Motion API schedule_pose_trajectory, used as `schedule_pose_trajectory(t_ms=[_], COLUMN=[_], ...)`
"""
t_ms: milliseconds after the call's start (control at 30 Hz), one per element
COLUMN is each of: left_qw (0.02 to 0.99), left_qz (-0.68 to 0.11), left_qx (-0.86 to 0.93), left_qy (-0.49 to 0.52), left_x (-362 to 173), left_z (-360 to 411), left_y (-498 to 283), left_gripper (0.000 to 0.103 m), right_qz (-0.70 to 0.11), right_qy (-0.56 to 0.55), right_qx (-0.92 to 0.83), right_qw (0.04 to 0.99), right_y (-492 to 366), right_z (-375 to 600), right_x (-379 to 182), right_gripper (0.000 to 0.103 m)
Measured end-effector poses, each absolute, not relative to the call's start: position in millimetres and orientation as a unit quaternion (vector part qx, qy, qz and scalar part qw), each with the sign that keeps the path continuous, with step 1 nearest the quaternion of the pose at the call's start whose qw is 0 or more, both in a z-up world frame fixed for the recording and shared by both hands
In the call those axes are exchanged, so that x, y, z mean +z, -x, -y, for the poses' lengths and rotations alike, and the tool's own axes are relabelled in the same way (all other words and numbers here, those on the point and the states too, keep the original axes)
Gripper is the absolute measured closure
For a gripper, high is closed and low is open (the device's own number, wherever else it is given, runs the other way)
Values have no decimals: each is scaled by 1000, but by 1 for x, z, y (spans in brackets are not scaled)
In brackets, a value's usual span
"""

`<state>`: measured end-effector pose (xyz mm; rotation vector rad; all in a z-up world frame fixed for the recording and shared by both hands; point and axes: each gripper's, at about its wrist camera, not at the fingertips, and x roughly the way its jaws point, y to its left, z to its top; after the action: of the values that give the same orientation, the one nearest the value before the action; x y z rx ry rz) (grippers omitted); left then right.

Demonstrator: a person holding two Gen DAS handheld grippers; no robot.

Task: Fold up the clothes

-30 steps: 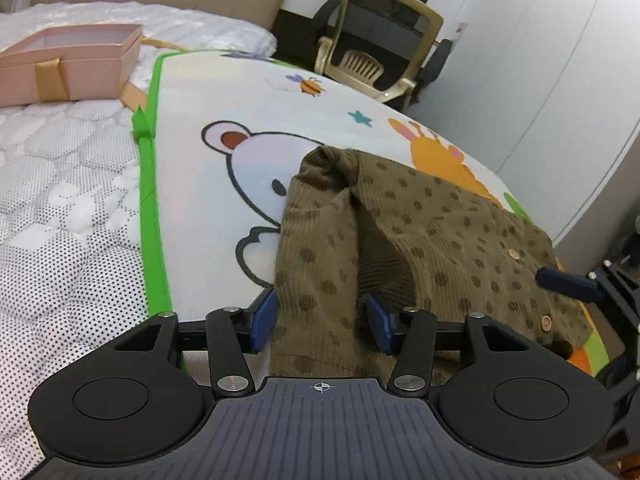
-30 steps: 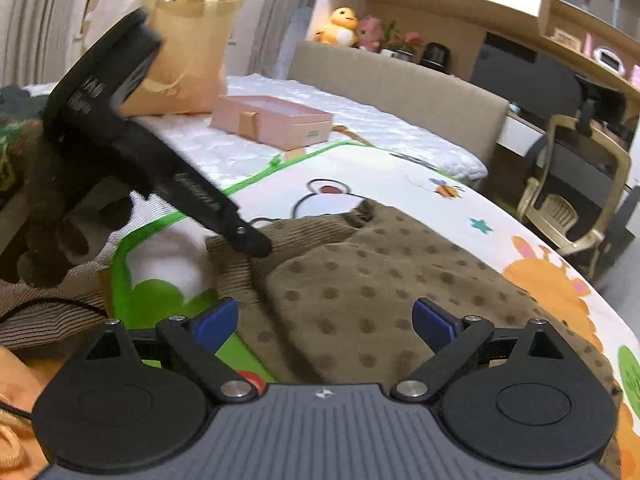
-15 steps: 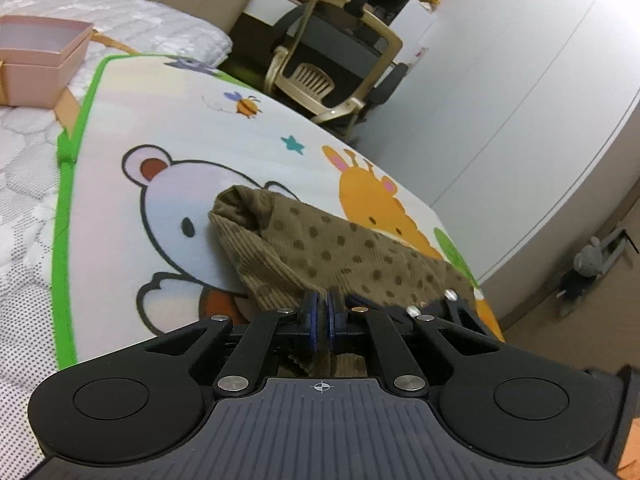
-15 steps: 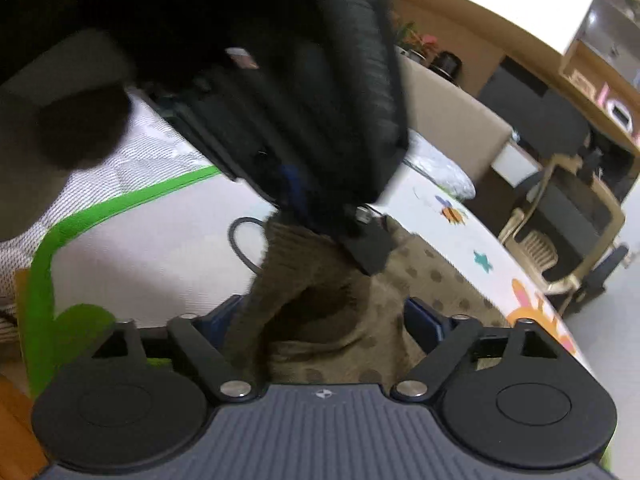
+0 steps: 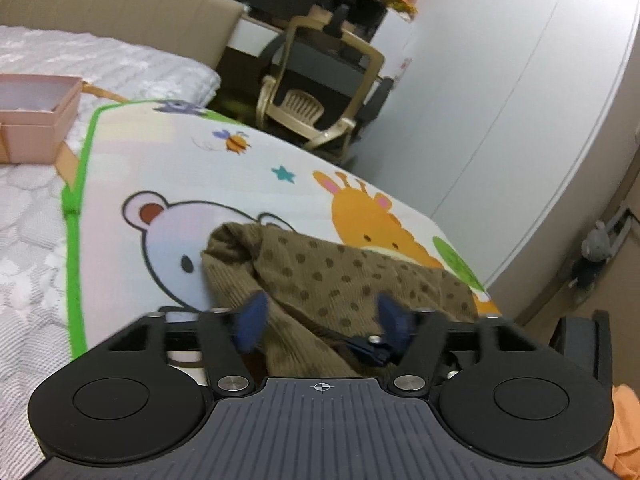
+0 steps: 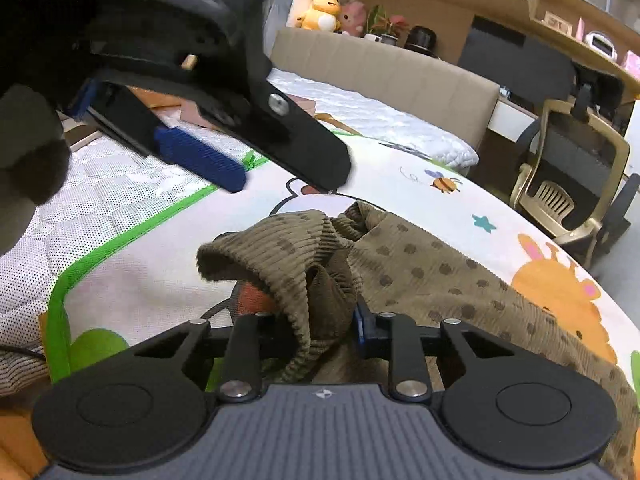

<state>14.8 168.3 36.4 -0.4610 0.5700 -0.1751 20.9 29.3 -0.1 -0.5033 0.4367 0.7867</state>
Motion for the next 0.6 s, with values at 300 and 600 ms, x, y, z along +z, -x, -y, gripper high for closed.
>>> schedule_pose_trajectory(t_ms=[300,600], left_qw=[858,849], left_qz=[-357,-346], left_qx=[-99,-127], left_qy=[355,378], left_x=[-13,-2], left_z=[-191,-185], left_y=[-40,-51], left_gripper=[22,78], right_qz=[-188,-138], right_qy=[276,320], right_qx=[385,350], right_qw=[861,869], right_y=[-6,0], right_z=[-32,-52], right_x=[-5,-15], right_gripper=[32,55])
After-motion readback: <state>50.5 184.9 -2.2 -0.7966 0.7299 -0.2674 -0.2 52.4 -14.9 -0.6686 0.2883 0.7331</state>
